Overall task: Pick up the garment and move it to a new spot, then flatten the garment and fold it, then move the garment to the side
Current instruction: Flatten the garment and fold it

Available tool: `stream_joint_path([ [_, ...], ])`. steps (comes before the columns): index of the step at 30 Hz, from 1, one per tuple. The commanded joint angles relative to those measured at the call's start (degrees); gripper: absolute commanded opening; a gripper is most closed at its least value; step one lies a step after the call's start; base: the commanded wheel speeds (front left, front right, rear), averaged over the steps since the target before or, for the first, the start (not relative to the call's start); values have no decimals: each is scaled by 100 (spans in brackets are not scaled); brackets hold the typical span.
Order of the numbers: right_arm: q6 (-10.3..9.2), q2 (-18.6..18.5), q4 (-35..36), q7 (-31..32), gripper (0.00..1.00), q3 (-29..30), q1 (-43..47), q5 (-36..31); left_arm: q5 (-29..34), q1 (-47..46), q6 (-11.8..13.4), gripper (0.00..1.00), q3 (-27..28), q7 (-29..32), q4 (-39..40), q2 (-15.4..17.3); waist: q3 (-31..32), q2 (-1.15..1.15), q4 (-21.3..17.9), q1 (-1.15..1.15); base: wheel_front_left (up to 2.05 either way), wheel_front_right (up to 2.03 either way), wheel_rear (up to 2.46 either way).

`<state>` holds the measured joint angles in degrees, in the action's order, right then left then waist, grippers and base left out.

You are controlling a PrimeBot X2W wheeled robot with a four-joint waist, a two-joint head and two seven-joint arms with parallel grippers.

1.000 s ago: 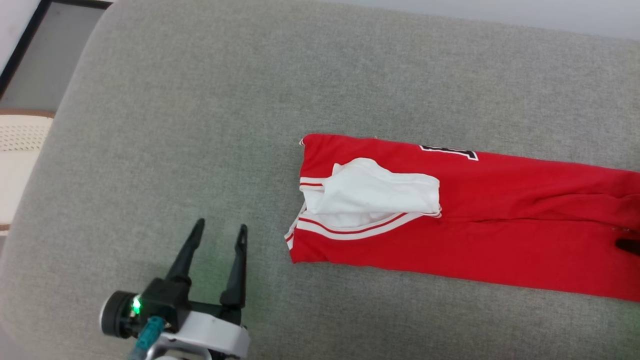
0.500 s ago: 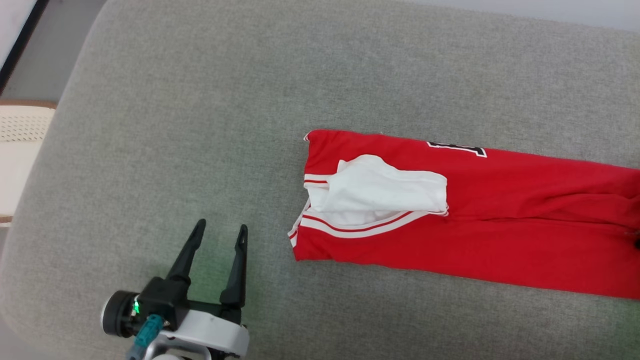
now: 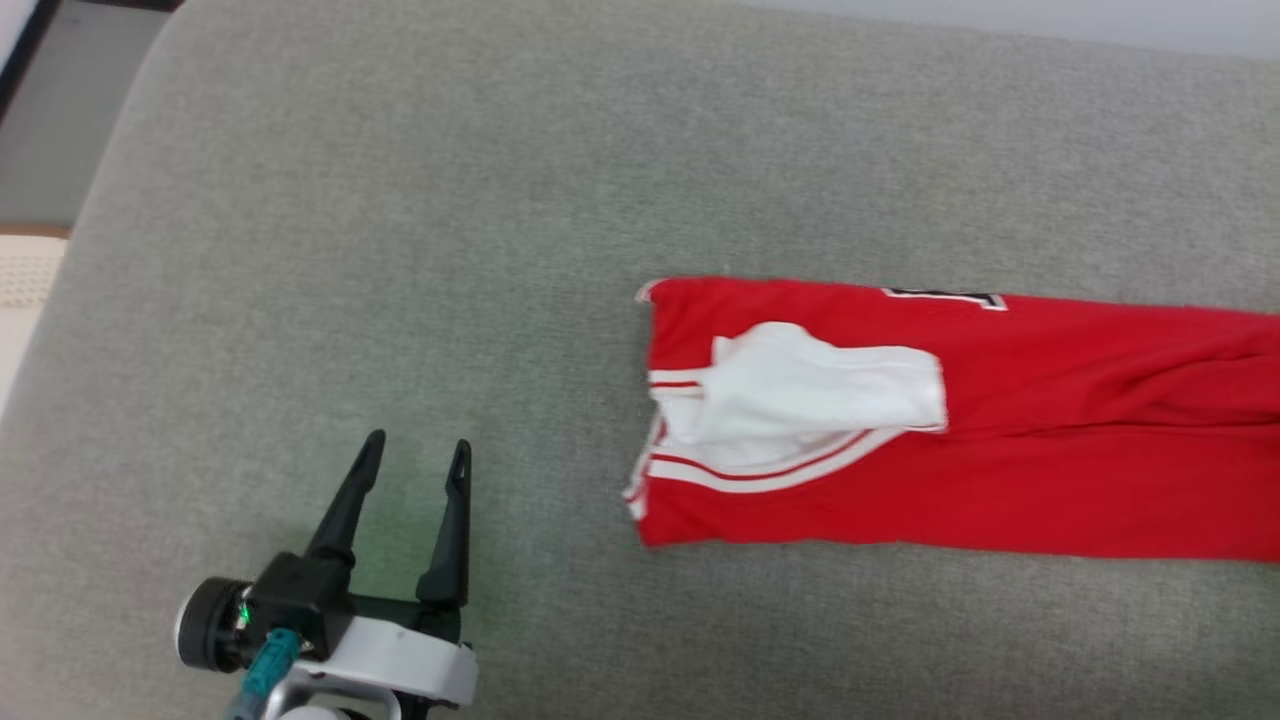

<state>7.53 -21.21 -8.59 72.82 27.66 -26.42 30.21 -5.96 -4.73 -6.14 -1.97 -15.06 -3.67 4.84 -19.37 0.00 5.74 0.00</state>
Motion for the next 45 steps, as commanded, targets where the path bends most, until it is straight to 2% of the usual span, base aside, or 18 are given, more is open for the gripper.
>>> stream_joint_path([
  [1, -9, -64, -31, -51, 0, 103, -51, -61, 81, 12, -38, 100, 29, -11, 19, 3, -38, 0, -72, 0, 0, 0, 0],
  [7, -9, -499, -225, -257, 0, 585, -87, -116, 149, -30, -64, 100, 100, -11, 57, -11, -106, 0, -176, 0, 0, 0, 0],
  [11, -9, -659, -370, -337, 0, 643, -139, 12, 157, -29, -79, 100, 141, -11, 70, -33, -79, 0, -244, 0, 0, 0, 0],
  [16, -9, -569, -140, -281, 0, 196, -54, 464, 122, 41, -87, 100, 138, -11, 21, -75, 60, 0, -316, 0, 0, 0, 0],
  [25, -9, -461, 902, -17, 0, -885, 127, 1417, 75, 164, -100, 100, 79, -11, 25, -148, 273, 0, -252, 0, 0, 0, 0],
  [28, -9, -396, 1224, 75, 0, -1322, 114, 1730, 40, 201, -86, 100, 35, -11, 30, -169, 332, 0, -172, 0, 0, 0, 0],
  [33, -9, 29, 1749, 273, 0, -2015, 147, 1940, -28, 263, -54, 100, -32, -11, 53, -188, 412, 0, 7, 0, 0, 0, 0],
  [40, -9, 584, 1962, 526, 0, -2712, 11, 2068, -135, 229, -11, 100, -173, -11, 51, -196, 409, 0, 319, 0, 0, 0, 0],
  [45, -9, 786, 1941, 541, 0, -3068, -70, 2016, -261, 202, 24, 100, -271, -11, 59, -197, 367, 0, 486, 0, 0, 0, 0],
])
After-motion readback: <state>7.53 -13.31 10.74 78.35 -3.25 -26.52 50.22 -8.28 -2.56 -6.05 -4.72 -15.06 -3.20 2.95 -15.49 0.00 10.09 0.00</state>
